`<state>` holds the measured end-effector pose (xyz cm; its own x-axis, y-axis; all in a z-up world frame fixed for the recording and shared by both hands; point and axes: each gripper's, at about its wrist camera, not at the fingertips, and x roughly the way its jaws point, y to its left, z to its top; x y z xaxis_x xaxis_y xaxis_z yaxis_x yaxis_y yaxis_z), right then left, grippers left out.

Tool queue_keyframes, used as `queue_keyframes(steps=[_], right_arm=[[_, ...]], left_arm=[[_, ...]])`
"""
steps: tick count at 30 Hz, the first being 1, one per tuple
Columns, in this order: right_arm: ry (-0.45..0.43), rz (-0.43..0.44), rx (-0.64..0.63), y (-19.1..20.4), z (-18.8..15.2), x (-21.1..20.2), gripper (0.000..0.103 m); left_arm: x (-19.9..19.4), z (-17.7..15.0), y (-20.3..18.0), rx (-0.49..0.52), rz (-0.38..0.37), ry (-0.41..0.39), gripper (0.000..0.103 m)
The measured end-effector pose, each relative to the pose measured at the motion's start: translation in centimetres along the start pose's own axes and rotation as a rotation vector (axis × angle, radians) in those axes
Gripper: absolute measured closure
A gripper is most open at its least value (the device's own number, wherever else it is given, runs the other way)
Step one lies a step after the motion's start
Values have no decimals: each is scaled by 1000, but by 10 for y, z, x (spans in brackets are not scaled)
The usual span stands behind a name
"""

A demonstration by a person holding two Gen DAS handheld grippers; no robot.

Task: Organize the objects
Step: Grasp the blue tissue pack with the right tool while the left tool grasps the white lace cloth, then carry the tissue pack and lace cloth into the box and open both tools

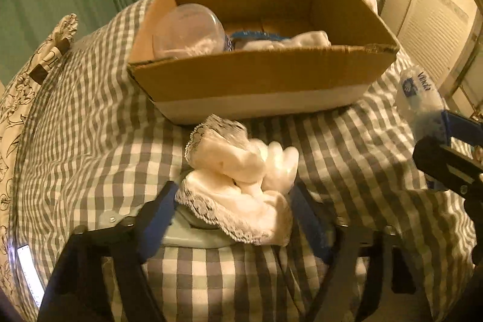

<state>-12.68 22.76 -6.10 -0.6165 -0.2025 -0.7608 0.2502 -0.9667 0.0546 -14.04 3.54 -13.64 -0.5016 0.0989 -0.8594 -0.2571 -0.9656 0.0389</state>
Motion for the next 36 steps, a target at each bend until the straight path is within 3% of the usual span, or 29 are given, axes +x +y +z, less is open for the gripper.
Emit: queue_keyframes(steps=[1,3,6,9,24,30,36], right_arm=[[2,1,2,-1,-2,0,45],[2,3,5,-1,-3,0,45],[-6,4,10,-2,-3,-4,45],[-17,-1,9,-1,-2,-12,45],[-159,-51,-60,26,11,-103,45],[-235,-73,-111,35,40,-135,45],[-290,-66,-114,30,85,-141,45]], left_arm=[[0,0,-1,4,-5,1,38],[0,-2,-1,11,-44,12,63],[-1,-4,1,0,-54,16,80],[-13,-6,4,-9,-67,-9,90],[-140,13,21,-7,-62,-243,92],[-181,48,22,10,-62,-338,92],[-184,93,20,13,-57,-379,92]])
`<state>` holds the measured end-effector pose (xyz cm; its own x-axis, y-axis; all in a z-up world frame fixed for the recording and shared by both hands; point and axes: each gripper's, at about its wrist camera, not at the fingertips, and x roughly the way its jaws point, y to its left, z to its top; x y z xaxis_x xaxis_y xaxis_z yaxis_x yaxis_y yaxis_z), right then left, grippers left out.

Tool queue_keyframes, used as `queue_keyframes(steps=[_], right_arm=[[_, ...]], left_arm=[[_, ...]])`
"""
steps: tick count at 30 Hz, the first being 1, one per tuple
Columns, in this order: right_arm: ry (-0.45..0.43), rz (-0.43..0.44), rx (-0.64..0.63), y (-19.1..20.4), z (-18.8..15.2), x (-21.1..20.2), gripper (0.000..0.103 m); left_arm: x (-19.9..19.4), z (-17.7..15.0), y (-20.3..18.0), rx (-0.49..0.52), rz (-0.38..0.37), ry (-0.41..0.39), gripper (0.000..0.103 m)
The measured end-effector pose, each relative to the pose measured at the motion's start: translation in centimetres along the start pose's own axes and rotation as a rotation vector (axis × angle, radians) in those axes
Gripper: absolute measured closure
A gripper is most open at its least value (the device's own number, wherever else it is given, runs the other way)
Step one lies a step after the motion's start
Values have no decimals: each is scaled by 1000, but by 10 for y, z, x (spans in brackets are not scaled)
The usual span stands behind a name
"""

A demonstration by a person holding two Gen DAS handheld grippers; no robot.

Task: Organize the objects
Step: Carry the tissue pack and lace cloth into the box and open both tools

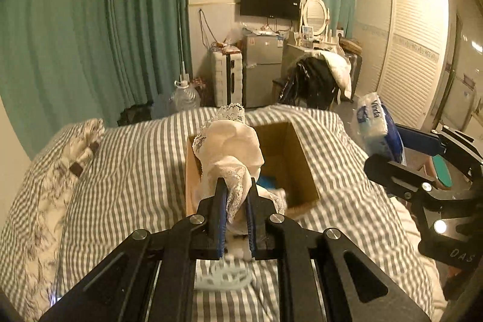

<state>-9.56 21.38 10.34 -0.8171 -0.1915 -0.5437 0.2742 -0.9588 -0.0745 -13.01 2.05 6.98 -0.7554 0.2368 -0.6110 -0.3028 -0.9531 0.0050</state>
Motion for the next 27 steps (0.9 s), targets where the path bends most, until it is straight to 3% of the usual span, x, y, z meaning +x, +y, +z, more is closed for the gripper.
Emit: queue_keyframes(steps=[5,11,19,27], right_arm=[[-5,9,19,-13,37,34,45],[50,3,42,-28,62,102,45],[153,7,57,-36,43,191,45],[206,35,88,-45,14,230,45]], left_arm=[[40,31,5,-37,-16,10,92],[123,42,17,-85,9,115,92],[183,23,24,-94,16,180,92],[214,3,24,-72,6,215,92]])
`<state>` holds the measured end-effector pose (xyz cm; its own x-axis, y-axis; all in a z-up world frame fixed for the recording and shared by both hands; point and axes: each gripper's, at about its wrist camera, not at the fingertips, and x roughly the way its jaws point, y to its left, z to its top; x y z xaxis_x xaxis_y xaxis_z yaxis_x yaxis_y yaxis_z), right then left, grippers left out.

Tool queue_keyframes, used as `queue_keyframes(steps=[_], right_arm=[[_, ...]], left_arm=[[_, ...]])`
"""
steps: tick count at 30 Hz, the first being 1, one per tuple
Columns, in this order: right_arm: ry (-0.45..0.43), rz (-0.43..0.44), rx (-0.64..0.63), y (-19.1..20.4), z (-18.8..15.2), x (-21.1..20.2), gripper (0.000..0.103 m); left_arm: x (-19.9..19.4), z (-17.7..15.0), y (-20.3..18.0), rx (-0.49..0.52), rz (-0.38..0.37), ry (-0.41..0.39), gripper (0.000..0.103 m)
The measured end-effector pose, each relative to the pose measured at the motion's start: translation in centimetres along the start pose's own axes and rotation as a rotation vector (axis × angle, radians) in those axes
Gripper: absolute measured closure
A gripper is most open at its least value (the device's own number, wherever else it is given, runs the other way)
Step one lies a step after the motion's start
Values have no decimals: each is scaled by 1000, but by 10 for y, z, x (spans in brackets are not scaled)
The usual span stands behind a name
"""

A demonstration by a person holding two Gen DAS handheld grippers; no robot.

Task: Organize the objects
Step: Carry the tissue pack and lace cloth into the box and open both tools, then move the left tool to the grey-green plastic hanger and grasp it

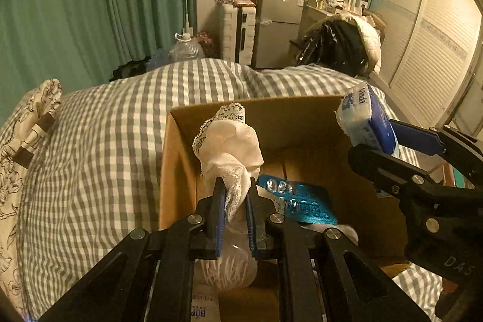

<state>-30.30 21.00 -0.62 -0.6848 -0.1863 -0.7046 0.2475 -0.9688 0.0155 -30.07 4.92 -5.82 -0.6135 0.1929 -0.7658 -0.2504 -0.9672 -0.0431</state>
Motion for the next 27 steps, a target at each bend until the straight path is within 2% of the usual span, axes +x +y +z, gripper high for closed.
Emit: queue_keyframes(steps=[5,7,9,10,11,12,17,21,24,27], right_arm=[[6,14,19,0,-9,5,44],[-9,15,36,0,-9,1,43],[-25,25,59,-3,-7,-2,33],[-39,29,70,-5,-6,-7,19],[-54,25,76,-6,-5,-10,11],[-75,15,73,-6,-5,-17,10],[-109,-36,47,-4,4,-41,8],[-157,-66,39,1,6,-79,3],[-217,-93,28,3,11,-118,0],[-236,-122,21,9,12,-152,0]], left_arm=[[3,-2,-1,-4,-17,3,89],[1,-2,-2,1,-20,-3,77],[-2,-1,-2,0,-9,-14,43],[-6,-1,-1,-4,1,-28,36],[-11,-1,0,-9,13,-48,27],[-15,-1,-1,-13,18,-56,24],[-41,2,4,-44,28,-65,22],[-84,4,5,-46,54,-126,4],[-122,4,1,-29,61,-166,4],[-157,0,-3,-20,78,-208,0]])
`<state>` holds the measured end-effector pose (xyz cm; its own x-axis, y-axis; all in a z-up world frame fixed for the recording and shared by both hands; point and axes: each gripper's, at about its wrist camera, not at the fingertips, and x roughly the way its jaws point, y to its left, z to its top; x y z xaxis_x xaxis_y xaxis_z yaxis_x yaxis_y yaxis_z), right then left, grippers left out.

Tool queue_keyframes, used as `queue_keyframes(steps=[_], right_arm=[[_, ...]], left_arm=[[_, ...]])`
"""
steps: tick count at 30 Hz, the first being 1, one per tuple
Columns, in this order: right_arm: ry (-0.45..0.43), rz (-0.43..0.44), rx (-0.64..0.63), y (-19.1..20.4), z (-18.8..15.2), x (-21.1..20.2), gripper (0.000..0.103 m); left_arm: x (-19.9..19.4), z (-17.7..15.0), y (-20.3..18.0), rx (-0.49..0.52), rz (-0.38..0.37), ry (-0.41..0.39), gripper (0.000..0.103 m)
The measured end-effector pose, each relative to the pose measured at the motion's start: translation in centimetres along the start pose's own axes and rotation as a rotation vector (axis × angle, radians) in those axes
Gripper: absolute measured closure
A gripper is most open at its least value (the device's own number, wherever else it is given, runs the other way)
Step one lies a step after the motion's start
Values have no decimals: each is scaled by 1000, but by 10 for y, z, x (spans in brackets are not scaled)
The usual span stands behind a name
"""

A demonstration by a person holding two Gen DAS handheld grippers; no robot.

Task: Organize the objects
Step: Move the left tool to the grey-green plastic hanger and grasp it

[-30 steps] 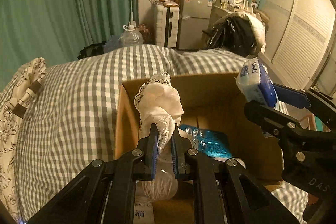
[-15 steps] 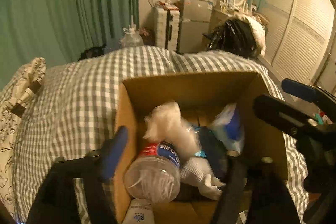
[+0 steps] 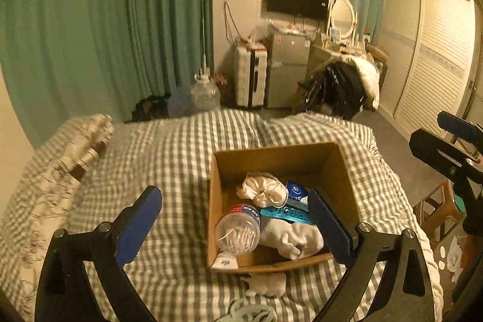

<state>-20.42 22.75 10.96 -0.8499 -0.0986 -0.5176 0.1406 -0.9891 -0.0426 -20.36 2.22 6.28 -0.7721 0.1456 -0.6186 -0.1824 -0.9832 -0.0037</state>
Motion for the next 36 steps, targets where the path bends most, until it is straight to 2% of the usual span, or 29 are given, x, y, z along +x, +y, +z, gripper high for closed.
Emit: queue_keyframes(steps=[6,12,18,22,27,31,33,36], right_arm=[[-18,-17,-29,10,-1,-56,0],[-24,-32,-36,19,-31,-88,0],[32,-61,-61,30,-87,-77,0],[103,-48,-54,37,-129,-41,0],[199,-21,-5,39,-164,1,0],[248,-20,-1,40,-187,24,0],[265,-6,10,40,-192,30,0],[280,7,24,40,-198,35,0]], left_arm=[[-58,-6,3,-13,3,-66,0],[-71,-41,11,-15,48,-55,0],[-32,-101,20,-59,126,65,0],[4,-141,19,-92,158,153,0],[45,-177,14,-104,159,259,0],[71,-192,13,-115,158,357,0],[81,-195,13,-130,134,396,0],[89,-196,7,-119,123,427,2]])
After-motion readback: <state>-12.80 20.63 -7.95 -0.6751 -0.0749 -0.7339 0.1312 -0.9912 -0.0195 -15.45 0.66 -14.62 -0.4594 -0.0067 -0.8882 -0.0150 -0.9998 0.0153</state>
